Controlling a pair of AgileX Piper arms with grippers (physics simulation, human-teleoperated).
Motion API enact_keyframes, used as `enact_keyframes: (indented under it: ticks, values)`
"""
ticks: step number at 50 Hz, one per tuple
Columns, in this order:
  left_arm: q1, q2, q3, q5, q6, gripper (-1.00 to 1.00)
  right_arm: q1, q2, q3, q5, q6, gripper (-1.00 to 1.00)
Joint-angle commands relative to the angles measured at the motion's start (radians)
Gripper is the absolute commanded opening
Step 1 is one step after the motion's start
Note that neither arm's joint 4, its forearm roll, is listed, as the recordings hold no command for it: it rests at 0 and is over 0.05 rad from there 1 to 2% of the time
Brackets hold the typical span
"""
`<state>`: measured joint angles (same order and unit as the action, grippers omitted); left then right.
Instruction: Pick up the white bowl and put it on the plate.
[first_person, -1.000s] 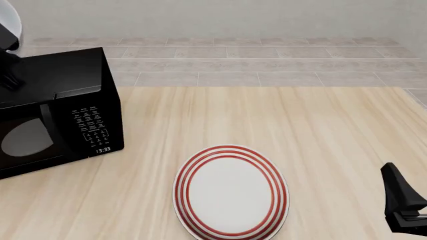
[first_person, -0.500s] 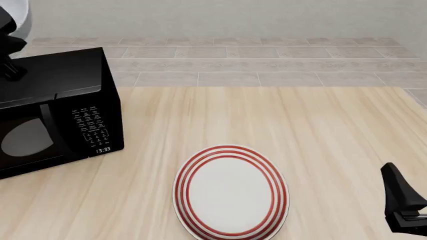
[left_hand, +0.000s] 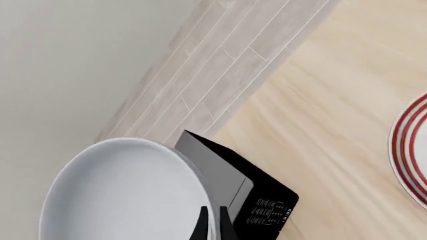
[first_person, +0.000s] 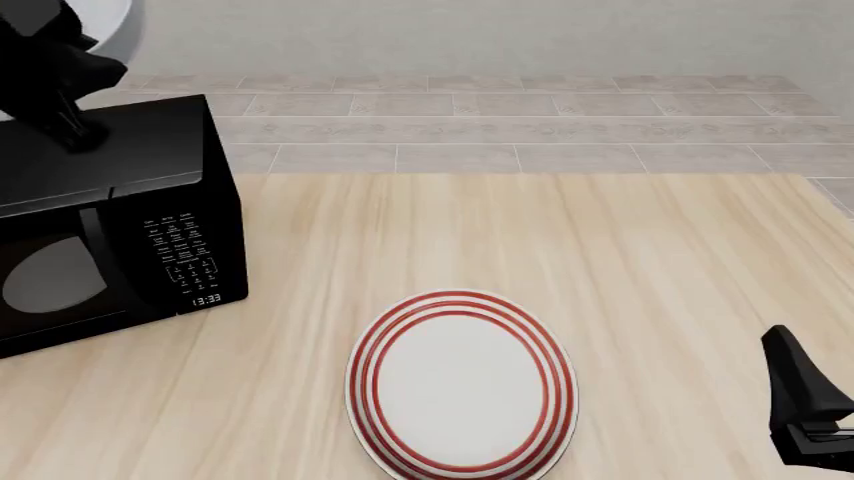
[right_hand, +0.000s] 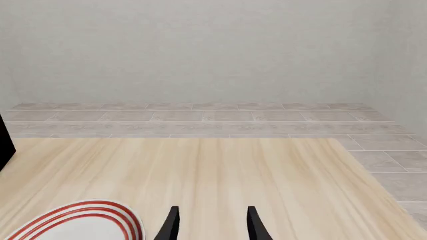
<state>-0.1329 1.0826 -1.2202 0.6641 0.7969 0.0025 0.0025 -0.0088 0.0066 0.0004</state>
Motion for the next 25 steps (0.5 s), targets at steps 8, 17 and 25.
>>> enact_keyframes:
  ticks: [8, 17, 25]
  values:
    - [-0.17, -0.008, -0.08, 0.052, -0.064, -1.0, -0.003, 0.001, 0.001, -0.001, -0.001, 1.0]
    - [-0.266, -0.006, -0.103, 0.072, -0.085, -1.0, -0.003, 0.001, 0.001, -0.001, -0.001, 1.0]
    - [-0.324, -0.021, -0.063, 0.049, -0.063, -1.0, -0.003, 0.001, 0.001, -0.001, -0.001, 1.0]
